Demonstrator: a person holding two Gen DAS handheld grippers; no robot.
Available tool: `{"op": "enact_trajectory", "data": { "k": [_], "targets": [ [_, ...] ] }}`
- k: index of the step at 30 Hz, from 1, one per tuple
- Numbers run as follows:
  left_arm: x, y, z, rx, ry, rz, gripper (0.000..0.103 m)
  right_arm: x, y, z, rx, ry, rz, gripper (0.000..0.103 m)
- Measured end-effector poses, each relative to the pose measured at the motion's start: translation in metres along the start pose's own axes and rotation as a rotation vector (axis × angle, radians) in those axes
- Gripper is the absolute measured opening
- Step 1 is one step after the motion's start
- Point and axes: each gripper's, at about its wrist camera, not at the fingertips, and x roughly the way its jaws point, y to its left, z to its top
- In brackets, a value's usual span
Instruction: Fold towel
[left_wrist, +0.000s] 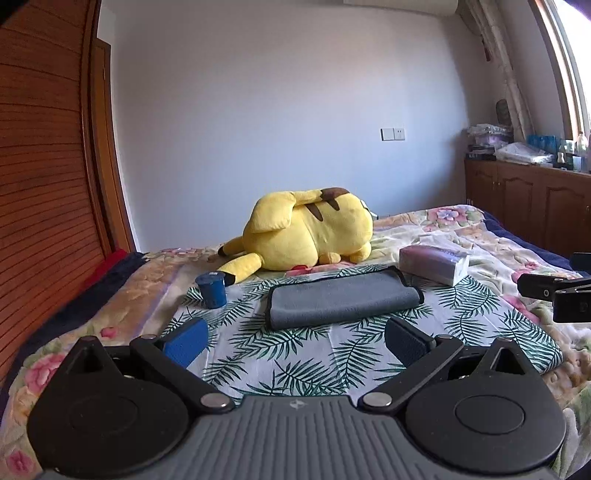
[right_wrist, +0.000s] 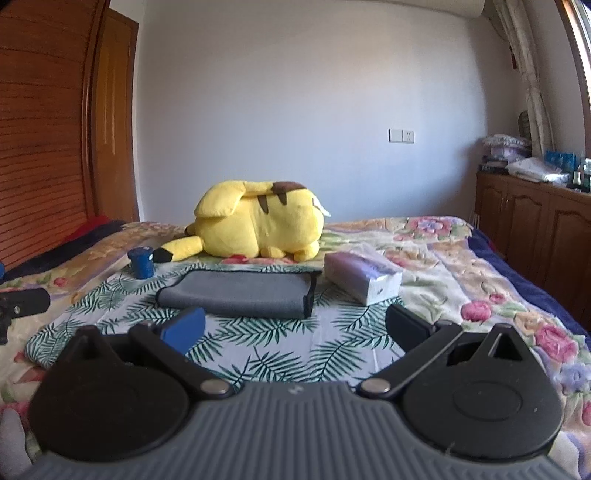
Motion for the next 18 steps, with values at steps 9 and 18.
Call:
{"op": "enact_trajectory", "data": {
  "k": [9,18],
  "targets": [
    [-0.0022,0.0025,0.0004,-0.012,-0.007,-0.005,0.103,-0.0010,-0.0002,0.0011,0.000,-0.011,-0.007,0.103],
    [-0.0029,0.0032,-0.0001,-0.016,-0.009,-0.004,0.103,-0.0009,-0.0020,0.0006,0.002,-0.012,-0.008,0.103]
  ]
}}
